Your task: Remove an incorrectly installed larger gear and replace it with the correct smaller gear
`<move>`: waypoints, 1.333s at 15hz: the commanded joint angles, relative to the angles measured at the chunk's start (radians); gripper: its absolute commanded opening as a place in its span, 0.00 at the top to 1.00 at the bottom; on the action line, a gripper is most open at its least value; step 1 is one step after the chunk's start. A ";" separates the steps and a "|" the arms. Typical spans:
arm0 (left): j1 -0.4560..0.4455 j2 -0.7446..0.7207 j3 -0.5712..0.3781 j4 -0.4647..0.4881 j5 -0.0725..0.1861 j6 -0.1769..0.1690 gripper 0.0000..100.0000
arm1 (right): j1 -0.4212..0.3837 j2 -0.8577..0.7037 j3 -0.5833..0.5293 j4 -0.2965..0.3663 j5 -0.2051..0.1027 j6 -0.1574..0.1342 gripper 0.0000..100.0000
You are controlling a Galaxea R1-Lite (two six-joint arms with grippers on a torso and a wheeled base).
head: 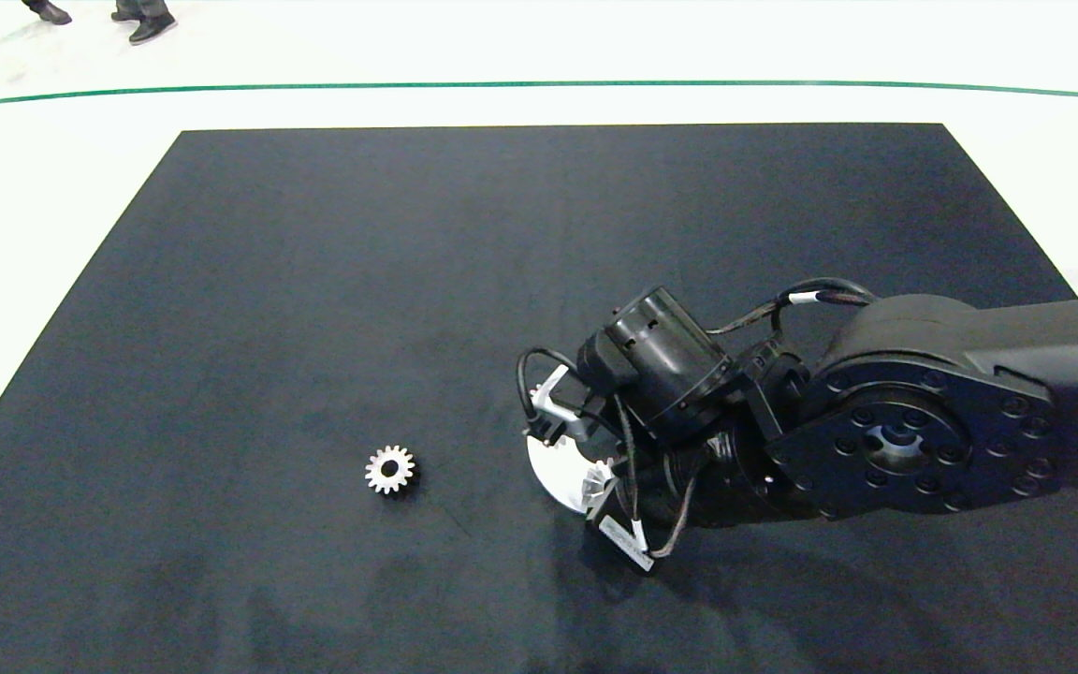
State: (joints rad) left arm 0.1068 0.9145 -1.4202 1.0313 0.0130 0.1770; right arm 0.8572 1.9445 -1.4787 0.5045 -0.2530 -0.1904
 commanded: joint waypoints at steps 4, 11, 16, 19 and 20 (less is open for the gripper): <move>0.001 -0.003 0.001 0.006 0.001 0.001 0.00 | -0.003 -0.001 0.014 0.000 -0.002 -0.001 0.57; 0.001 -0.009 0.003 0.006 0.001 0.007 0.00 | -0.001 -0.009 0.066 -0.116 -0.008 -0.030 0.71; 0.001 -0.011 0.003 0.006 0.001 0.009 0.00 | 0.006 -0.041 0.120 -0.161 -0.052 -0.030 0.81; 0.001 -0.011 0.004 0.006 0.001 0.009 0.00 | 0.016 -0.076 0.155 -0.192 -0.054 -0.032 0.87; 0.001 -0.011 0.004 0.006 0.001 0.009 0.00 | 0.016 -0.085 0.163 -0.201 -0.054 -0.032 0.89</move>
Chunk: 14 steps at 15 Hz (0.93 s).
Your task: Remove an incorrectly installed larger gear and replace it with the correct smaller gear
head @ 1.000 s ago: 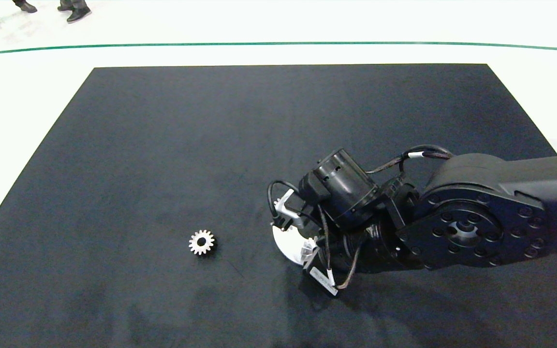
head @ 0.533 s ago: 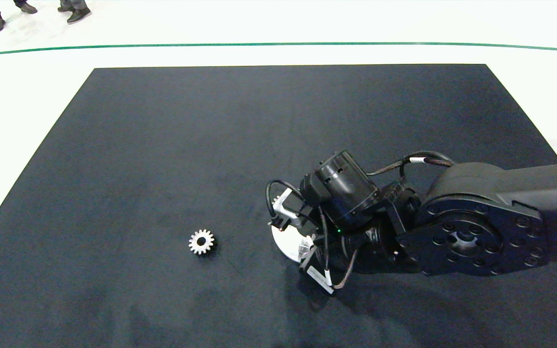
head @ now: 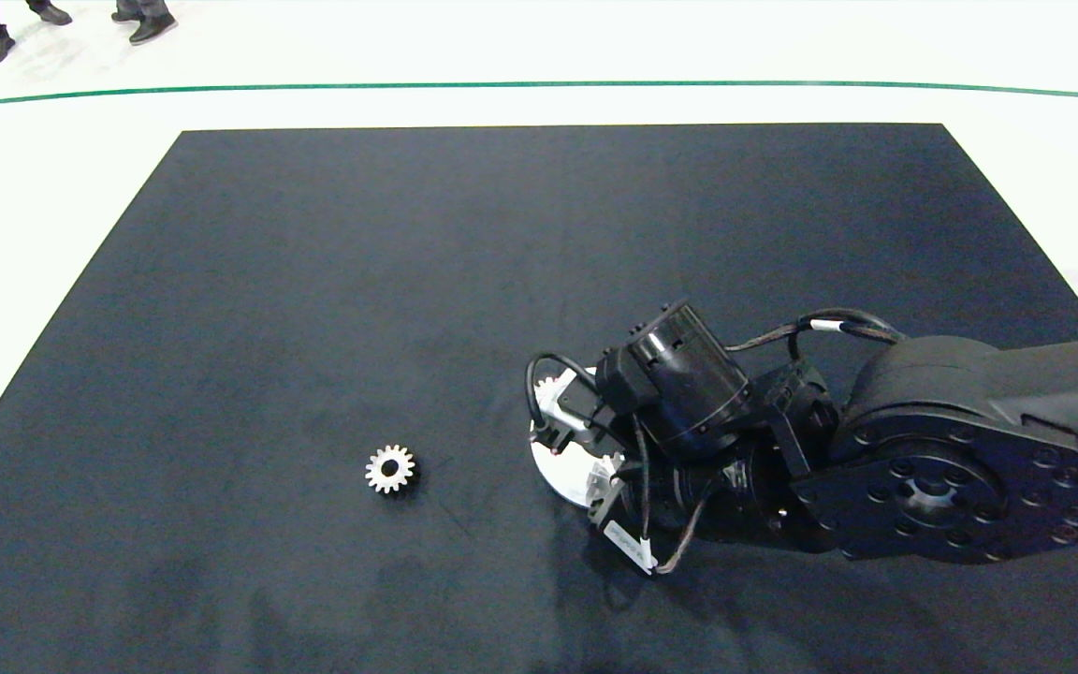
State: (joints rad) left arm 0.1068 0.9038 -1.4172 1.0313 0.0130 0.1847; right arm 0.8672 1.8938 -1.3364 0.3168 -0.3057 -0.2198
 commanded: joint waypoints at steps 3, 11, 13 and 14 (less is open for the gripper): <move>0.001 0.000 0.001 0.006 0.001 0.001 0.00 | 0.013 -0.076 0.034 -0.025 -0.001 -0.003 0.95; 0.001 0.000 0.009 0.004 0.001 0.001 0.00 | 0.009 -0.062 0.111 -0.136 -0.019 0.000 1.00; 0.001 0.000 0.009 0.004 0.001 0.001 0.00 | 0.010 -0.039 0.123 -0.179 -0.090 0.000 1.00; 0.001 0.000 0.009 0.004 0.001 0.001 0.00 | 0.012 -0.036 0.131 -0.186 -0.098 0.000 1.00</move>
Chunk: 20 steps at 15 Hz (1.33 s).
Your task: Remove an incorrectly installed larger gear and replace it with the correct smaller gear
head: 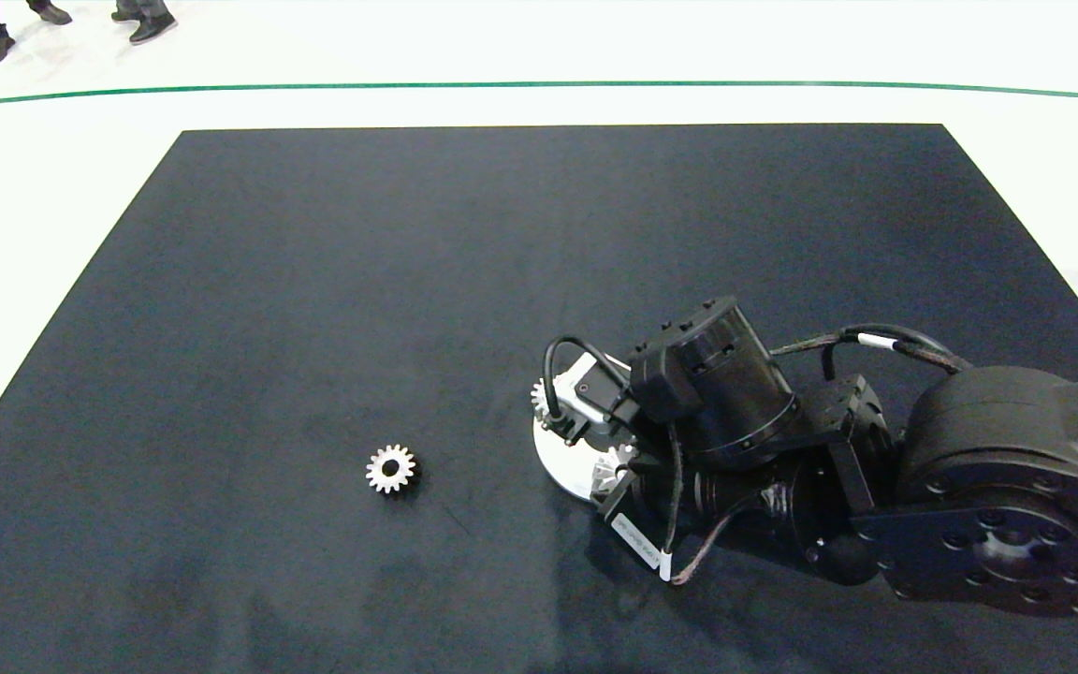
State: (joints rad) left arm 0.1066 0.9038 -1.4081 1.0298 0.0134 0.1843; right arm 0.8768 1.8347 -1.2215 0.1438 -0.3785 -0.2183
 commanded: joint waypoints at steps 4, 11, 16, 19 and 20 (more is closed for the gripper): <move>0.001 0.000 0.000 0.006 0.000 0.001 0.00 | 0.005 0.011 0.019 -0.010 -0.020 0.004 0.00; 0.001 0.000 0.000 0.006 0.000 0.003 0.00 | 0.007 0.021 0.057 -0.020 -0.016 0.008 0.00; 0.001 -0.002 -0.002 0.004 0.000 0.001 0.00 | 0.007 0.023 0.059 -0.073 -0.011 0.010 0.00; 0.001 -0.002 -0.002 0.004 0.000 0.001 0.00 | 0.008 0.020 0.059 -0.073 -0.002 0.019 0.03; 0.001 -0.002 -0.002 0.004 0.000 0.003 0.00 | 0.008 0.020 0.057 -0.073 -0.002 0.040 0.05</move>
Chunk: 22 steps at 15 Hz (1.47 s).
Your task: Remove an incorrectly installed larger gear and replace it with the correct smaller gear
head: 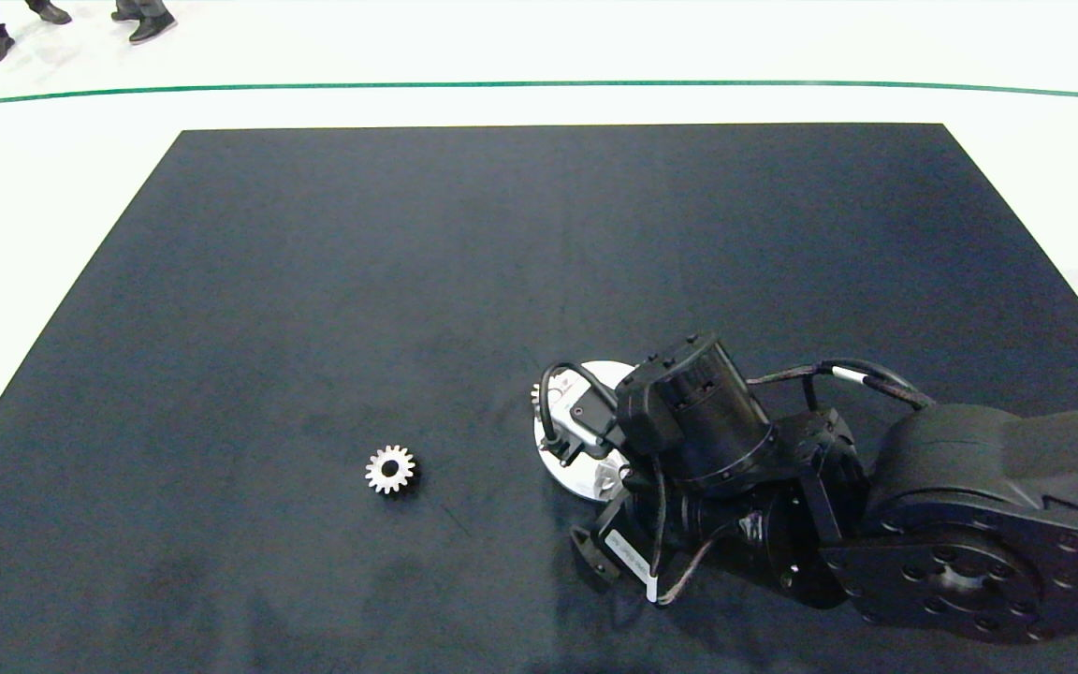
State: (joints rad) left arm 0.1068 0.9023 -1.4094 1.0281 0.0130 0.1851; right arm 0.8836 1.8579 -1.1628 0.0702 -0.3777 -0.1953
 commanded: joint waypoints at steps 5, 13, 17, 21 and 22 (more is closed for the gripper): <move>0.001 0.000 0.000 0.006 0.001 0.002 0.00 | -0.002 0.000 0.012 -0.066 -0.001 0.057 0.15; 0.001 0.000 0.001 0.006 0.001 0.002 0.00 | -0.003 0.000 0.040 -0.081 -0.004 0.065 0.30; 0.001 0.000 0.003 0.006 0.001 0.002 0.00 | -0.005 -0.003 0.040 -0.079 -0.004 0.076 0.39; 0.001 0.001 0.006 0.006 0.001 0.008 0.00 | -0.008 -0.006 0.043 -0.072 -0.004 0.077 0.41; 0.001 0.001 0.006 0.006 0.001 0.008 0.00 | -0.008 -0.005 0.048 -0.073 -0.004 0.077 0.42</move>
State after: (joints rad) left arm 0.1068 0.9023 -1.4043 1.0281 0.0130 0.1915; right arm 0.8764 1.8526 -1.1185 -0.0038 -0.3800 -0.1172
